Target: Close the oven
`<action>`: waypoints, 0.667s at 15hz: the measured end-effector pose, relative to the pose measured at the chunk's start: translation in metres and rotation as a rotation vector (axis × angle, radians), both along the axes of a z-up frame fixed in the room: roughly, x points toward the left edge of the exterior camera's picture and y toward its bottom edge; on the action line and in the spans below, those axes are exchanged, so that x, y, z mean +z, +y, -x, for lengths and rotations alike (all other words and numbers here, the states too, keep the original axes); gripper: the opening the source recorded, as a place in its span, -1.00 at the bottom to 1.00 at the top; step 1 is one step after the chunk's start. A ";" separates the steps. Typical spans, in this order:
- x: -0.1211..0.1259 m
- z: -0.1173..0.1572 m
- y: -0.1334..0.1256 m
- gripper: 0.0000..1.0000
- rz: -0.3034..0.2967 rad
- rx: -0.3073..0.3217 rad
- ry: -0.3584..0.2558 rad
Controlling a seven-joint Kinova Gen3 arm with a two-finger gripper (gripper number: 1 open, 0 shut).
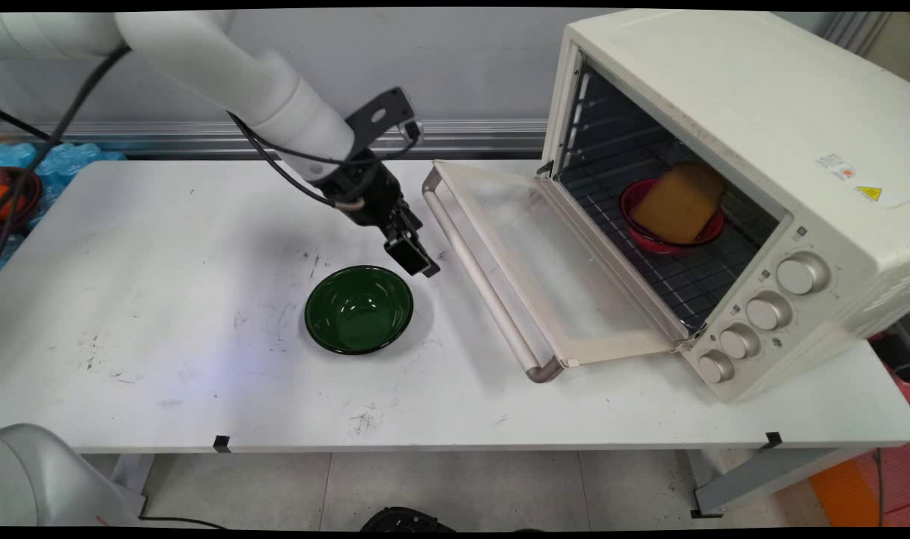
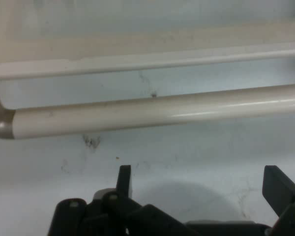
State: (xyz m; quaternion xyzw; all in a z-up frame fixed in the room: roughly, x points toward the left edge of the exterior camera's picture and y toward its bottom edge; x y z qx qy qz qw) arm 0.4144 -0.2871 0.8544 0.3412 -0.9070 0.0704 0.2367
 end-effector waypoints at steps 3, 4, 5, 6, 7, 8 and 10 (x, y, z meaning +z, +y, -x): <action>-0.017 0.009 -0.006 1.00 0.003 -0.004 0.001; -0.022 0.011 -0.007 1.00 0.005 -0.005 0.002; -0.027 0.013 -0.009 1.00 0.007 -0.007 0.004; -0.031 0.015 -0.011 1.00 0.009 -0.007 0.005; -0.036 0.017 -0.013 1.00 0.011 -0.007 0.007; -0.041 0.018 -0.014 1.00 0.013 -0.007 0.009; -0.047 0.021 -0.016 1.00 0.015 -0.007 0.012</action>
